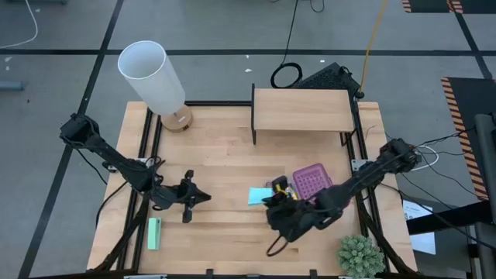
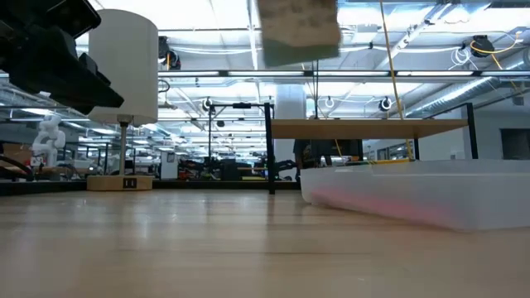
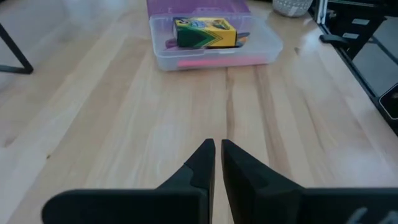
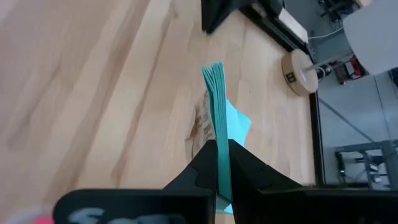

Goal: Pack school essentials
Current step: Put the blue sticky notes into the purple supply box

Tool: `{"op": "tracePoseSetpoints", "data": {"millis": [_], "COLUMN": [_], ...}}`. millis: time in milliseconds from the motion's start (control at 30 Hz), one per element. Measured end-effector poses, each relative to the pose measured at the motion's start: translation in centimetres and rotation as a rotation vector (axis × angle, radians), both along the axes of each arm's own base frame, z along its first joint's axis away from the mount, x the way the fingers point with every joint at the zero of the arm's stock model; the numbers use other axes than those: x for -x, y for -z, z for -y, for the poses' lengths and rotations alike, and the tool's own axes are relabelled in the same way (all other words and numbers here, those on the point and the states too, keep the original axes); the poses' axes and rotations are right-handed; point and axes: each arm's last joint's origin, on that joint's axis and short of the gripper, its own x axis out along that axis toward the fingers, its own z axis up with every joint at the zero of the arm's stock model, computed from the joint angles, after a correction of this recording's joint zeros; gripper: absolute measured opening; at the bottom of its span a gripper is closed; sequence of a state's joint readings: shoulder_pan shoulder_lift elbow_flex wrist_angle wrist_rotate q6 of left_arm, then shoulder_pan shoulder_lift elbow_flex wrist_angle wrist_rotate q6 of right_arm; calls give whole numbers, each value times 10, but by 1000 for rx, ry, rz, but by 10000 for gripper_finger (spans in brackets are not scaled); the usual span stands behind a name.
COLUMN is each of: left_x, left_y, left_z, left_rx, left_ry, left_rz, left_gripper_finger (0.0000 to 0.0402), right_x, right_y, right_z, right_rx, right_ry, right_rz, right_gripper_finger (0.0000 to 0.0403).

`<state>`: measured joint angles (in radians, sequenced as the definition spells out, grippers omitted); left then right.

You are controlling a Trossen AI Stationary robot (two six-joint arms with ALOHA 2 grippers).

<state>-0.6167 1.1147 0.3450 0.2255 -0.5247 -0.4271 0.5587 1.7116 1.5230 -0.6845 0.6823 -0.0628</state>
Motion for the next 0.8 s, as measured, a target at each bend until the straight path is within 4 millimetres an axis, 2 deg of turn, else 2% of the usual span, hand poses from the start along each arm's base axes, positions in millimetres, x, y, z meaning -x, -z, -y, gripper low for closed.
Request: {"op": "tracePoseSetpoints", "data": {"millis": [200, 433, 567, 800], "left_x": [-4, -6, -9, -12], "left_y": [0, -5, -6, -8], "left_z": [3, 4, 1, -4], "left_rx": [22, 41, 49, 77], "left_ry": [0, 1, -41, -82], "left_rz": [32, 81, 101, 117], "left_gripper_finger": [31, 31, 31, 31], "right_x": [36, 77, 95, 115], "right_y": [7, 25, 34, 32], "right_z": [12, 33, 45, 55], "right_rx": [7, 13, -14, -131], "right_ry": [-26, -48, -65, -143], "right_rz": [-12, -23, -29, -35], "right_gripper_finger": [11, 11, 11, 11]}}
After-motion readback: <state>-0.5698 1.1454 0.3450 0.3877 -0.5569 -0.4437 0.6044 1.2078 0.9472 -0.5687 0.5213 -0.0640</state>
